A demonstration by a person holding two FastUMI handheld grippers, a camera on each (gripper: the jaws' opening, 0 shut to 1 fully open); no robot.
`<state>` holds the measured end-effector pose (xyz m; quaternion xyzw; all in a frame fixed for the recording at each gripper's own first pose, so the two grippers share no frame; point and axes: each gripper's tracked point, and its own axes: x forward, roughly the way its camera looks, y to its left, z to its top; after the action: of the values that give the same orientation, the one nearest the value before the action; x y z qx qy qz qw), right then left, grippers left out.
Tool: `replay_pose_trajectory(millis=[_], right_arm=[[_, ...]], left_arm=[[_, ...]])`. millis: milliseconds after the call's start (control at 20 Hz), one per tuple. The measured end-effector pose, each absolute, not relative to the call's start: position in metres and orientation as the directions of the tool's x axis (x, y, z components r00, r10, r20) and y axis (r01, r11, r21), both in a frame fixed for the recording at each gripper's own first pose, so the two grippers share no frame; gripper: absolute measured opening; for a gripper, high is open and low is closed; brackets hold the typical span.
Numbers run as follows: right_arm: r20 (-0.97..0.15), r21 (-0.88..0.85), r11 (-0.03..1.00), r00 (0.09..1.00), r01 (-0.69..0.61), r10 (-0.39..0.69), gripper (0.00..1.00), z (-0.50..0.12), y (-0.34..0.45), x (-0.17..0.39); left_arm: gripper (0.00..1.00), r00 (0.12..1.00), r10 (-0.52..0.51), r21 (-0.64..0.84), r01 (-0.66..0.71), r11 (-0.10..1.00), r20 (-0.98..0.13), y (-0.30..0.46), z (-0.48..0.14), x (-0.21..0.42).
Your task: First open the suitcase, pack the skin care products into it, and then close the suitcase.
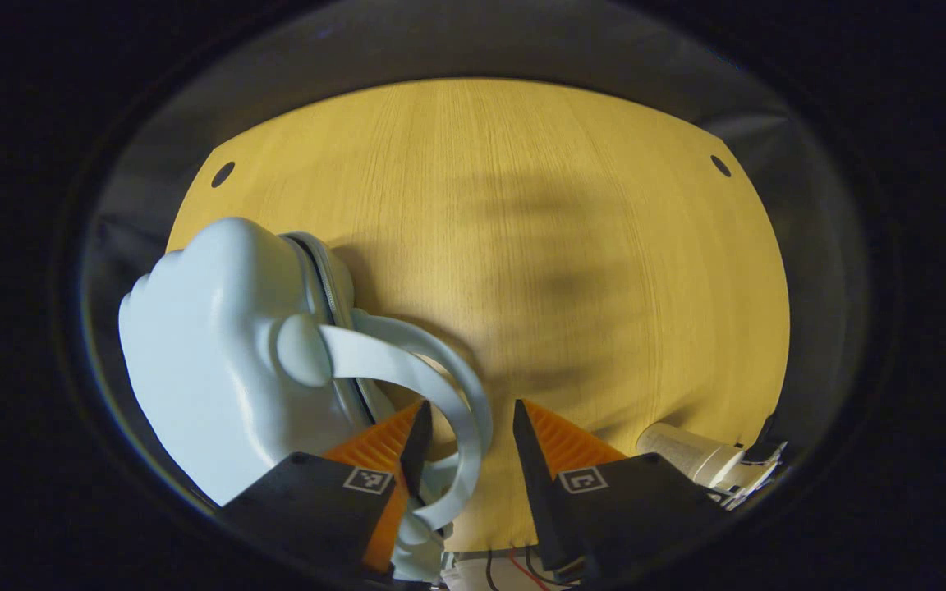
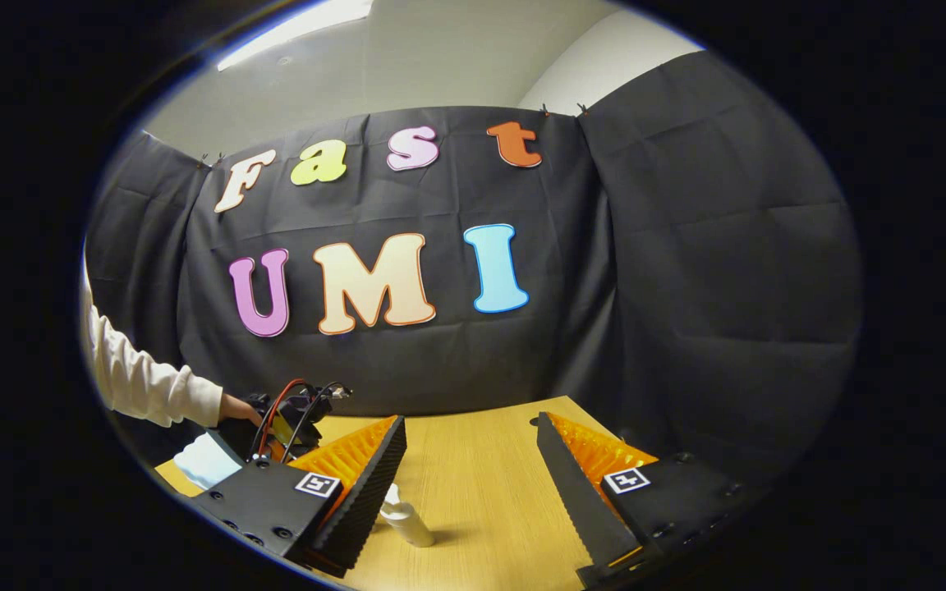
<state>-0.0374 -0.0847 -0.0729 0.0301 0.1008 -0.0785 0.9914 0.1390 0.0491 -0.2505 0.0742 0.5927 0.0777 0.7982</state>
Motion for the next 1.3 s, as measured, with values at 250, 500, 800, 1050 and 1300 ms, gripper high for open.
replay_pose_trajectory(millis=[250,500,800,1050,1300], right_arm=[[-0.218,0.047,0.983,0.962,0.178,-0.164,1.00,-0.079,-0.092,-0.039],[-0.217,0.035,0.984,0.962,0.175,-0.163,1.00,-0.078,-0.092,-0.038],[-0.211,0.046,0.986,0.966,0.163,-0.150,1.00,-0.077,-0.087,-0.034],[-0.200,0.080,0.988,0.973,0.134,-0.116,1.00,-0.072,-0.077,-0.027],[-0.190,0.071,0.992,0.978,0.102,-0.087,0.96,-0.070,-0.060,-0.025]], left_arm=[[0.30,0.259,0.244,0.250,-0.010,0.968,-0.935,0.057,-0.261,0.139],[0.16,0.247,0.249,0.252,-0.021,0.968,-0.936,0.057,-0.263,0.139],[0.03,0.298,0.157,0.137,-0.089,0.987,-0.941,0.046,-0.248,0.140],[0.01,0.363,0.043,0.013,-0.085,0.996,-0.931,0.028,-0.210,0.136],[0.01,0.448,-0.017,-0.047,-0.056,0.997,-0.894,0.037,-0.144,0.122]])
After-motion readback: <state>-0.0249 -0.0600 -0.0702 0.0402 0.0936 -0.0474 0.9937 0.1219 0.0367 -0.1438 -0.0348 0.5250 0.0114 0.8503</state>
